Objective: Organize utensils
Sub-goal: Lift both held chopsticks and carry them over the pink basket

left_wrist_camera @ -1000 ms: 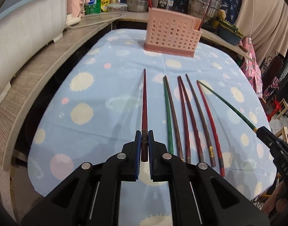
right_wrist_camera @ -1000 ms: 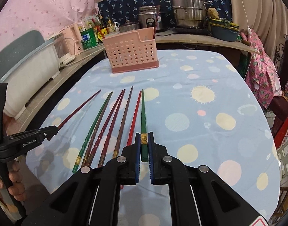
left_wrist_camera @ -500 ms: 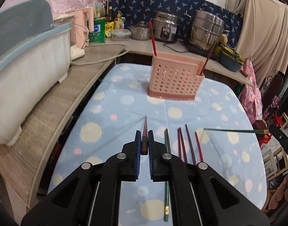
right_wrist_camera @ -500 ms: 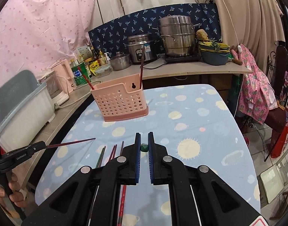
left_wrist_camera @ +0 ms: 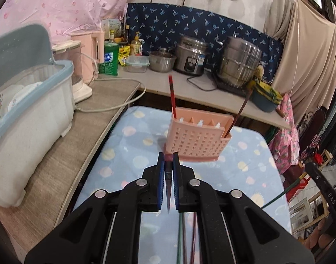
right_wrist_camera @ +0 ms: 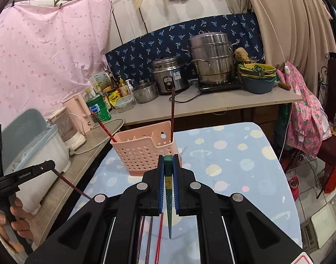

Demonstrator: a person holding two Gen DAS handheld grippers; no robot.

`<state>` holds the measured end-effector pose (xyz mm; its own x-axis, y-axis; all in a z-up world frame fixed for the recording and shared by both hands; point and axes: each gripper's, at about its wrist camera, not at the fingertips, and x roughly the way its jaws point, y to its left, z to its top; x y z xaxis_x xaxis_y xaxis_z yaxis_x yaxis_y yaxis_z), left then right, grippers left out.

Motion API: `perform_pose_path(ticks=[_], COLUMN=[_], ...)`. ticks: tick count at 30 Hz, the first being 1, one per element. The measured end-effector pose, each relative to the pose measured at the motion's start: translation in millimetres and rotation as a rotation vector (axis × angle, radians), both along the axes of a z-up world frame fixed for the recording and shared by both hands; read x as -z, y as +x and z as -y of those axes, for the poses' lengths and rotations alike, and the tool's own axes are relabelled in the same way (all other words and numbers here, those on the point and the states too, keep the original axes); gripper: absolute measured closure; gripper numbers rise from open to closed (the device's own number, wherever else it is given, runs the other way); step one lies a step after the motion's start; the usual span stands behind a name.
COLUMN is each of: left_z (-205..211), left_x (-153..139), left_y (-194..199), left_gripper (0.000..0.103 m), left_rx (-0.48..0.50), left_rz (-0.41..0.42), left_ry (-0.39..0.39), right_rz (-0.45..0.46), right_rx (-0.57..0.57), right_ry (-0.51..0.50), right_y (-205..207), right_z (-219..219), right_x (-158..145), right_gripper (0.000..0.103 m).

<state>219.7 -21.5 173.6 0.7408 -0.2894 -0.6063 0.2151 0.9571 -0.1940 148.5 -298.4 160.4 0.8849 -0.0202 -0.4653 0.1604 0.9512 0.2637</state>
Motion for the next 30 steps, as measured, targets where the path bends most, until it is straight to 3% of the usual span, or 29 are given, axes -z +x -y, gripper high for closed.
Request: perform_pose_path(ticks=[8,13,18,23,30], left_z=[15.8,32.8,43.4,63.3,82.2], left_x=[-61.9,-108.8,-133.7,-125.5,-78.8], left_y=[31.4,55.7,85.7,122.5,155.9], left_gripper=[0.096,0.096,0.096,0.096,0.096], left_rx=[0.01,0.001,-0.019,-0.033,-0.024], left_rz=[0.084,0.187,0.267,0.256,0.197], left_ry=[-0.078,-0.102,-0.143,-0.136,-0.109], right_rz=[0.113,0.194,0.254,0.253,0.176], right_rx=[-0.012,-0.013,-0.022,-0.021,-0.031], right_ry=[0.018,0.027,0.007,0.013,0.032], right_y=[39.0,72.9,108.9,149.4,189.4], right_z=[6.7,7.8,0.1,-2.2,-1.6], right_x=[-54.8,-92.2,-118.2,-114.5,-74.2], right_gripper=[0.096,0.096,0.096,0.096,0.096])
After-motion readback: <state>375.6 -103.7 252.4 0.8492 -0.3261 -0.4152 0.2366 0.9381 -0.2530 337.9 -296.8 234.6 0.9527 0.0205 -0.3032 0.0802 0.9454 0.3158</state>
